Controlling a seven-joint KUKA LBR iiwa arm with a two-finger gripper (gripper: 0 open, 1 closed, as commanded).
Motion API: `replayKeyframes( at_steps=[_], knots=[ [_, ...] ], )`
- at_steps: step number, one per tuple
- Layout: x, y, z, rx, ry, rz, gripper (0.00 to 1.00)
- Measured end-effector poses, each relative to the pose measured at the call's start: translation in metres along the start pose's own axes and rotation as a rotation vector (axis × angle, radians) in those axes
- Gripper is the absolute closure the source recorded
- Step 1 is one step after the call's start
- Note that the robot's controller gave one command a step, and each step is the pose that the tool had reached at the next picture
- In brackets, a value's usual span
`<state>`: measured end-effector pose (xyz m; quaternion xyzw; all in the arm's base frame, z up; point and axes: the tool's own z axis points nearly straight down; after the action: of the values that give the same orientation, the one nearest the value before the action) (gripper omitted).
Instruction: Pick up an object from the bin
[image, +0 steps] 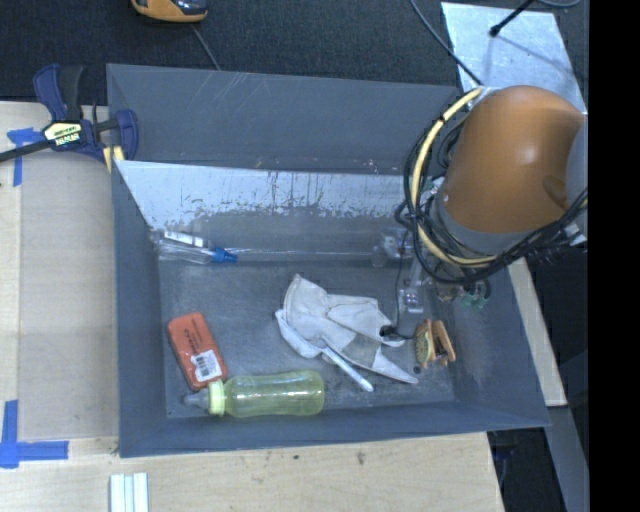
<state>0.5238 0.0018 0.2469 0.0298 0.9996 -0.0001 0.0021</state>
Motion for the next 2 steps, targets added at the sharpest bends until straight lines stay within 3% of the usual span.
replayKeyframes(
  at_steps=[1,2],
  knots=[
    [0.000,0.000,0.000,0.000,0.001,0.000,0.00],
    [-0.018,0.004,0.033,0.000,-0.011,-0.032,0.00]
  ],
)
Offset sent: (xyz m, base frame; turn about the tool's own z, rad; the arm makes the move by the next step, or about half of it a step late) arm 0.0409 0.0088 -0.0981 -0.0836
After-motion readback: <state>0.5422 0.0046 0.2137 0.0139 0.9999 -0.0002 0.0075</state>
